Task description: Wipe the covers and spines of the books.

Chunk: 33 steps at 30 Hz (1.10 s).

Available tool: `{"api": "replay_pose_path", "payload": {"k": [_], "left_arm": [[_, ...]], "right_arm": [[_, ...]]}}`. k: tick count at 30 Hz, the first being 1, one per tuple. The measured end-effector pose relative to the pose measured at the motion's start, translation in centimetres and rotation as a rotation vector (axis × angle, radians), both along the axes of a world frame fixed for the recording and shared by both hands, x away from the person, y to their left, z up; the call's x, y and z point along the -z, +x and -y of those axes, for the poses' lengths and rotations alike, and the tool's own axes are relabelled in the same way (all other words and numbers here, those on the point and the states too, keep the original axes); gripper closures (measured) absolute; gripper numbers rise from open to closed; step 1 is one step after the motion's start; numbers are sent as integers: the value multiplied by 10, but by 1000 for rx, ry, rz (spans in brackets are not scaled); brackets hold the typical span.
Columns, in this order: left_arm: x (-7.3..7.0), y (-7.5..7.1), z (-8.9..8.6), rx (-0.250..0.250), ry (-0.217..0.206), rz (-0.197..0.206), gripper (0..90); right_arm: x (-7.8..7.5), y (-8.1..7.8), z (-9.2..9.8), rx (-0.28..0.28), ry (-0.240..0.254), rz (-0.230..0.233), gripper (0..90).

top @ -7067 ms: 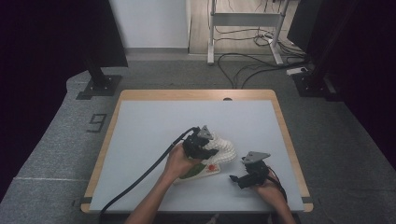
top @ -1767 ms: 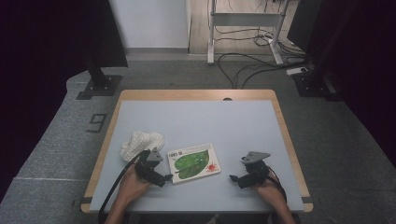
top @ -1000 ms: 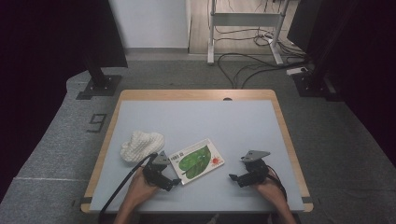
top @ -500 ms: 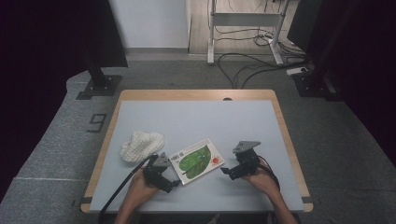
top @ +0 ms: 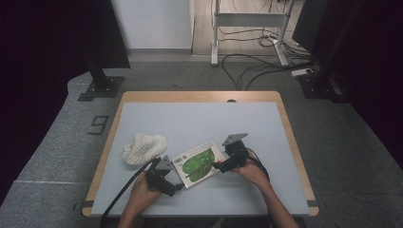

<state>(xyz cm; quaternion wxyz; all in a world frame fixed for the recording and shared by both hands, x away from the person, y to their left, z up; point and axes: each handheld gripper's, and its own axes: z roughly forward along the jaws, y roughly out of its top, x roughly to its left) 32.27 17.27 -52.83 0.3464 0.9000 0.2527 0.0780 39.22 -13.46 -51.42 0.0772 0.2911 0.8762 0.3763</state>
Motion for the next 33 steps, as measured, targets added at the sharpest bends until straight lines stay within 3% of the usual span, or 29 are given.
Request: {"api": "replay_pose_path", "payload": {"k": [10,13,18,25,33], "left_arm": [[0,0,0,0,0,-1,0],[0,0,0,0,-1,-2,0],[0,0,0,0,-1,-2,0],[0,0,0,-1,0,-3,0],[0,0,0,-1,-2,-5,0]], "right_arm": [[9,16,-21,-33,-16,-37,0],[12,21,-24,-33,10,-71,0],[12,24,-26,-28,29,-75,0],[11,27,-23,11,123,-146,0],[1,23,-21,27,172,-114,0]]}}
